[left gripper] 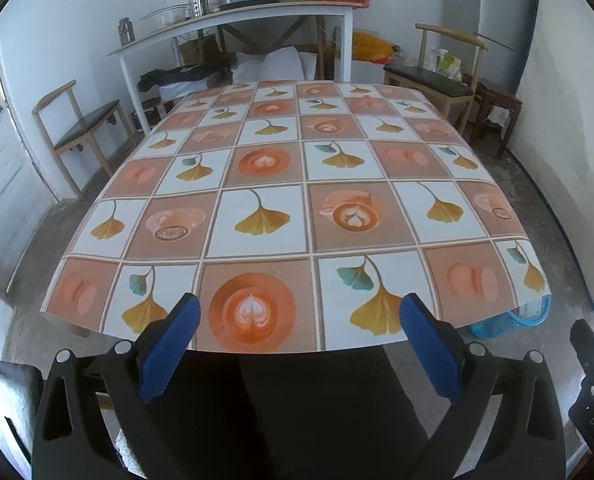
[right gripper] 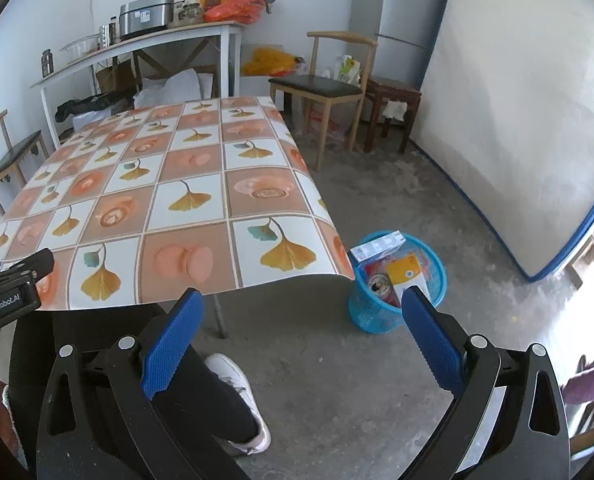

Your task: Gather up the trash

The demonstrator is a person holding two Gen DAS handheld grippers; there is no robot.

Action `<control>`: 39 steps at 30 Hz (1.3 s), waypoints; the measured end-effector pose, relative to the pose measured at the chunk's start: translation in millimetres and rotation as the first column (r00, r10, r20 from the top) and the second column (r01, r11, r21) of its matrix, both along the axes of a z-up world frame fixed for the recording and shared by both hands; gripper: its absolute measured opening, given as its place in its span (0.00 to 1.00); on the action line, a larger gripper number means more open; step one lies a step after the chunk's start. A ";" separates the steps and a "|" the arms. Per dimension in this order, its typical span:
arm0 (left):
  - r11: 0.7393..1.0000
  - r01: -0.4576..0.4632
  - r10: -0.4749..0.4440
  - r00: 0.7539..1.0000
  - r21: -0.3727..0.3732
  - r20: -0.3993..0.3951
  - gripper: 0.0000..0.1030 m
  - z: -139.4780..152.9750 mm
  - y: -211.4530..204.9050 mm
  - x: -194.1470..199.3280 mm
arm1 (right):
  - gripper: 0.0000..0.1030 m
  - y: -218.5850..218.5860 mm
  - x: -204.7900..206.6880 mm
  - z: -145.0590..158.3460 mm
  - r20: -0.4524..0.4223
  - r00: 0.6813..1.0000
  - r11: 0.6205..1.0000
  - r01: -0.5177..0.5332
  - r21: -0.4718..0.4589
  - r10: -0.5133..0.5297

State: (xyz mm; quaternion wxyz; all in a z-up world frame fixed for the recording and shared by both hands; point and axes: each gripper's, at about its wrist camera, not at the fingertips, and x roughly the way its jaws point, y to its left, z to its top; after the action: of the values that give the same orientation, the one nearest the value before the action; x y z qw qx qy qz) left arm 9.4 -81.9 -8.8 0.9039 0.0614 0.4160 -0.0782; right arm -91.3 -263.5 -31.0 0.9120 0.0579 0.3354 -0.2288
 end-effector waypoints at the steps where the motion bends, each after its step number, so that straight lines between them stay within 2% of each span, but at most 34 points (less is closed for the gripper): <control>1: 1.000 -0.001 0.001 1.000 0.004 -0.001 0.95 -0.1 -0.6 0.1 | 0.92 -1.0 -0.1 -0.8 0.000 1.000 1.000 0.002 0.004 -0.002; 13: 1.000 0.010 -0.011 0.999 0.029 0.035 0.95 7.8 -9.0 -5.6 | 0.92 -12.0 -4.1 0.7 0.011 1.000 1.000 0.023 0.014 -0.023; 39: 0.998 0.064 -0.064 0.998 0.025 0.028 0.95 8.6 -21.6 -10.8 | 0.92 -16.0 -7.0 1.7 0.021 0.999 0.999 0.027 0.018 -0.028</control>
State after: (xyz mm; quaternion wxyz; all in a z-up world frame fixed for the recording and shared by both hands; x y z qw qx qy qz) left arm -1.4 -103.6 -0.2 0.9061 0.0866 0.4015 -0.1013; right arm -98.3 -279.5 -29.3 0.9118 0.0730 0.3268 -0.2378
